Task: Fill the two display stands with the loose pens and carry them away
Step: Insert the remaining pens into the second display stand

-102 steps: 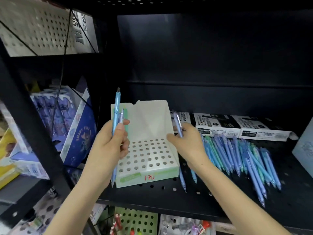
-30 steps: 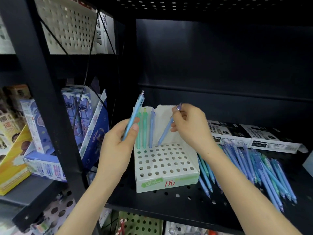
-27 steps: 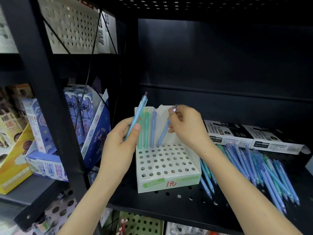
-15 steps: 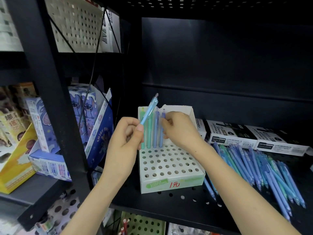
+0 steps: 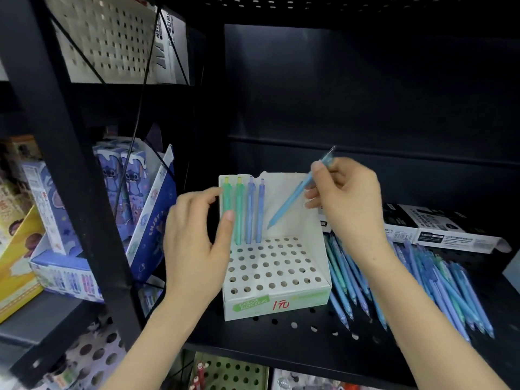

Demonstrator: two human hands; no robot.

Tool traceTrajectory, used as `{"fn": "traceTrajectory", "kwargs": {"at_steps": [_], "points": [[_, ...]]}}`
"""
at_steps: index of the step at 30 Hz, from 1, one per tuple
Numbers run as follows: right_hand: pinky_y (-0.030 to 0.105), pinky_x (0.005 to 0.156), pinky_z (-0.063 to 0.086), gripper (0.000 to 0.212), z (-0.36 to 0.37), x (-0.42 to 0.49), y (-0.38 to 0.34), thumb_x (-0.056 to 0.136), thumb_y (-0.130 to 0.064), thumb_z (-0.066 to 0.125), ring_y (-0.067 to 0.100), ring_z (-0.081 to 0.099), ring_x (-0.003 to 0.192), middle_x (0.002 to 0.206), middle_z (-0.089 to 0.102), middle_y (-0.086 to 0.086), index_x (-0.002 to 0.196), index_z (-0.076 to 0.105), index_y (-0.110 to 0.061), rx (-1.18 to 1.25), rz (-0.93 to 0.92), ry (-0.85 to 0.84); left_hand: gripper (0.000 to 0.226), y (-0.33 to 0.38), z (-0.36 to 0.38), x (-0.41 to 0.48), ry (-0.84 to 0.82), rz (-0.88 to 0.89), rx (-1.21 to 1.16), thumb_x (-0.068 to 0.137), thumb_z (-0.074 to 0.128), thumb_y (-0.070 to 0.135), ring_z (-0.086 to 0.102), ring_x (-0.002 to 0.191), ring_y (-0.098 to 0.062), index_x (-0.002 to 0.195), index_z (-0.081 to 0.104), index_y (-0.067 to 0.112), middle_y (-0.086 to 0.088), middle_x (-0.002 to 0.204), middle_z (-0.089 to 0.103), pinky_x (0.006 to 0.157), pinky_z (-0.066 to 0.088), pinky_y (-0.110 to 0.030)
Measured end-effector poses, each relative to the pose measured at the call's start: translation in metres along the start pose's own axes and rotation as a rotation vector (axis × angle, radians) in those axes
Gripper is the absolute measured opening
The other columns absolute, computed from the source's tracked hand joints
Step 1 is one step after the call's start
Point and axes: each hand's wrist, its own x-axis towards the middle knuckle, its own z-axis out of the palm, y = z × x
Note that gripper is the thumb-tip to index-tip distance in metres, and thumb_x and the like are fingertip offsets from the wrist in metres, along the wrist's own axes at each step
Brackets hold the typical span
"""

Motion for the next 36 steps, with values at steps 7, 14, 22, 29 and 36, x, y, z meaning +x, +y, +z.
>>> {"fn": "traceTrajectory", "kwargs": {"at_steps": [7,14,22,29,36], "points": [[0.046,0.062,0.054,0.024,0.027,-0.003,0.024,0.094,-0.021,0.052,0.029,0.063,0.062,0.066,0.064,0.011,0.082,0.059,-0.002,-0.286,-0.110,-0.074,0.054,-0.009,0.017,-0.009,-0.142,-0.115,-0.116,0.096,0.040,0.036,0.029,0.125,0.005,0.146,0.018,0.038,0.014,0.142,0.035,0.104,0.030,-0.029],[0.030,0.050,0.039,0.034,0.048,-0.003,0.038,0.094,-0.020,0.050,0.019,0.042,0.046,0.053,0.049,0.006,0.064,0.047,-0.004,-0.414,-0.085,-0.221,0.050,-0.011,0.024,-0.011,-0.169,-0.175,-0.328,0.098,0.035,0.040,0.035,0.132,0.001,0.143,0.014,0.049,0.022,0.147,0.030,0.108,0.036,-0.038],[0.011,0.059,0.043,0.026,0.025,-0.020,0.023,0.094,-0.023,0.051,0.004,0.056,0.063,0.071,0.060,-0.006,0.114,0.062,-0.011,-0.419,-0.118,-0.188,0.050,-0.012,0.026,-0.007,-0.081,-0.210,-0.280,0.100,0.033,0.015,0.027,0.112,0.033,0.147,0.022,0.029,0.019,0.141,0.031,0.086,0.021,0.009],[0.023,0.063,0.042,0.021,-0.072,-0.033,0.043,0.091,-0.028,0.055,-0.001,0.054,0.067,0.076,0.062,-0.010,0.105,0.067,-0.017,-0.632,-0.029,0.022,0.045,0.006,0.014,-0.007,0.014,-0.074,0.091,0.097,0.042,0.021,0.038,0.124,-0.014,0.141,0.036,0.021,-0.002,0.136,0.044,0.098,0.024,-0.022],[0.035,0.069,0.046,0.037,-0.161,-0.051,0.111,0.085,-0.037,0.061,0.034,0.062,0.090,0.098,0.069,0.014,0.108,0.066,-0.009,-1.001,0.167,0.042,0.031,0.065,0.048,-0.023,-0.021,0.193,0.123,0.089,0.050,0.015,0.046,0.112,-0.025,0.118,0.057,0.012,-0.011,0.121,0.053,0.093,0.026,-0.020]]}}
